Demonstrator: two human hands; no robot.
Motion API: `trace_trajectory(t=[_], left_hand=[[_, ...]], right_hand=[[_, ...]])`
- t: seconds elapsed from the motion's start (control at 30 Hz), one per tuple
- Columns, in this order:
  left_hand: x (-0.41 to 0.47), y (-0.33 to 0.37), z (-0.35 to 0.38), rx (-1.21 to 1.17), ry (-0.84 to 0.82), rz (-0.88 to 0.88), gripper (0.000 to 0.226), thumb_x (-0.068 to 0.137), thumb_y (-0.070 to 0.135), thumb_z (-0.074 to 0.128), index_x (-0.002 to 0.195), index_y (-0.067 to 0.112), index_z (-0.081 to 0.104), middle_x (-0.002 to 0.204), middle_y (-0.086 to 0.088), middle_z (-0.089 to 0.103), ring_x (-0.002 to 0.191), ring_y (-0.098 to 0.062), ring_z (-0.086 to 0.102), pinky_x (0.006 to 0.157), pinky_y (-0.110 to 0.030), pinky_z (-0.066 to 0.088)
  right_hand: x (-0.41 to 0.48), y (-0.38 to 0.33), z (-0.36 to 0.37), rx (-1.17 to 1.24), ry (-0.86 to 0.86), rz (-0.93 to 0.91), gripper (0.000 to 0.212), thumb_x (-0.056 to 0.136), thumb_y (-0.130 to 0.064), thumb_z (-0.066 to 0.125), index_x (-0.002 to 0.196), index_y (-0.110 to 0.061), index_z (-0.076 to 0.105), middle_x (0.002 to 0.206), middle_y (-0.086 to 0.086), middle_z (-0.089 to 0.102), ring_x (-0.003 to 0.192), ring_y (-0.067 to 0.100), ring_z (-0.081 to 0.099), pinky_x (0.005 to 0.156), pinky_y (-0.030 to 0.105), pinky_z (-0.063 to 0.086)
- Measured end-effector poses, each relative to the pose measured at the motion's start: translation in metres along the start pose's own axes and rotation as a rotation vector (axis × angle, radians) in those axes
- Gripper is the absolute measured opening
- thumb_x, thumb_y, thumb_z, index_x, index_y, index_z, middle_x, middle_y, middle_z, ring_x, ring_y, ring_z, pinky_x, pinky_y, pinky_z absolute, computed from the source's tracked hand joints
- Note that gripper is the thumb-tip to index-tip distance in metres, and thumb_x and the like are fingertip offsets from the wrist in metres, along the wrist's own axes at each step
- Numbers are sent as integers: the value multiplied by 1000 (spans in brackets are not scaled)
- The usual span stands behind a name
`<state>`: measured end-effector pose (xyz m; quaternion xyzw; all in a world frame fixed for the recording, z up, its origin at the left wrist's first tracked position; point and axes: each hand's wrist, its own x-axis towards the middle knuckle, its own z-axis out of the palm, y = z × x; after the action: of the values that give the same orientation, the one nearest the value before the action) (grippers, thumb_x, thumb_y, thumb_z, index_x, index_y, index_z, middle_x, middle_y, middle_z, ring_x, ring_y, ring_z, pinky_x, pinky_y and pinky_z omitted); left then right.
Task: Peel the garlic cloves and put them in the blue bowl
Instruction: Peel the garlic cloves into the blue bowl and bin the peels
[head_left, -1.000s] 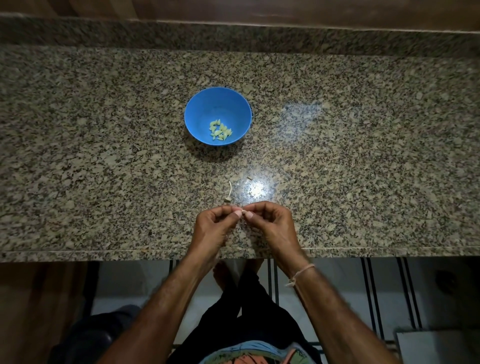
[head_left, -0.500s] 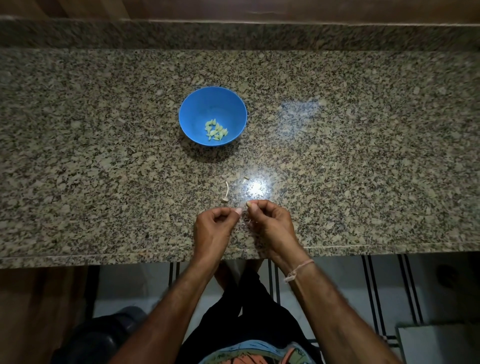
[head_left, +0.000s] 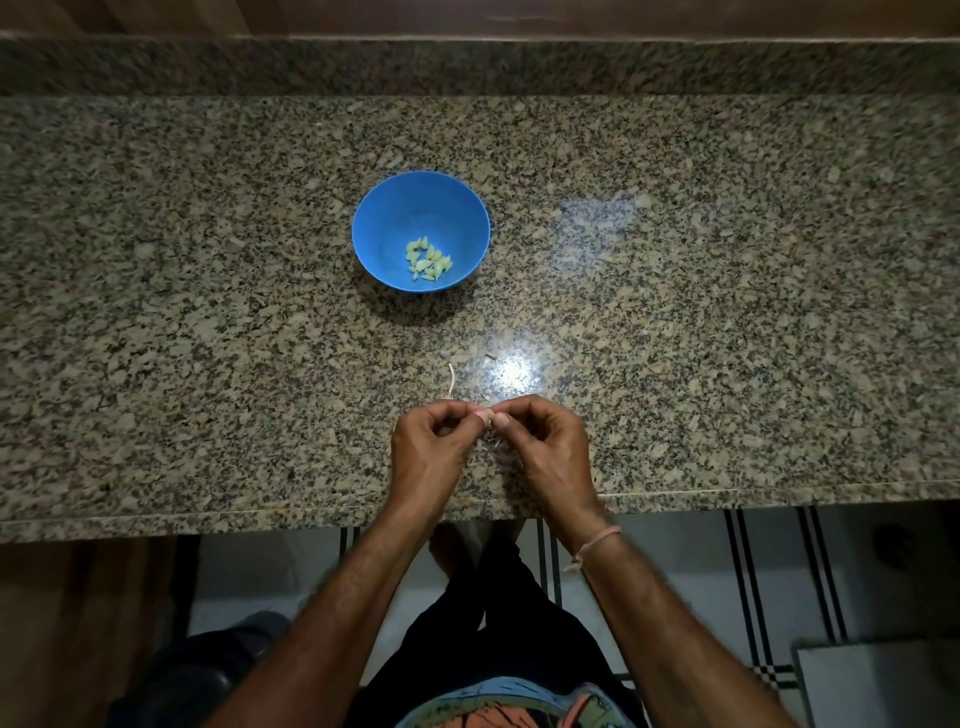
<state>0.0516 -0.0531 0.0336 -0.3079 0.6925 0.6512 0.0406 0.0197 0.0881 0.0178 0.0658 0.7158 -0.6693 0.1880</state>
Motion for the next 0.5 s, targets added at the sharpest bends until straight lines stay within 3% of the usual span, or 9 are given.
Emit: trace_trajectory(t=[0.13,0.37,0.43,0.5], left_hand=[[3,-1,1,-56,-22,-42,7,94,18,76,94,12,80,91,-1,79,91,-12,76,86,-28,61],[5,-6,7,-22,-24,-87,13,97,25,71,93,14,77,93,-4,79,96,-21,75,92,-39,61],[5,-8,7,7,-10,-101,14,97,29,71,92,17,77,90,-2,78,92,-21,75,88,-42,62],[4,-10,7,14,17,-115,15,97,30,71,90,19,77,82,2,77,76,-15,72,74,-39,60]], right_hand=[[1,0,0,3,0,-6,5,95,-8,75,99,-7,77,97,5,78,98,22,75,94,45,62],[0,1,1,118,-38,68,9,98,-8,70,105,-6,75,107,13,76,108,30,73,100,48,59],[-1,-1,3,163,-43,90,10,98,-6,69,106,-2,73,107,16,76,108,30,73,99,43,60],[-1,-5,6,227,-46,132,12,99,-5,68,108,2,71,106,17,76,104,27,74,94,35,61]])
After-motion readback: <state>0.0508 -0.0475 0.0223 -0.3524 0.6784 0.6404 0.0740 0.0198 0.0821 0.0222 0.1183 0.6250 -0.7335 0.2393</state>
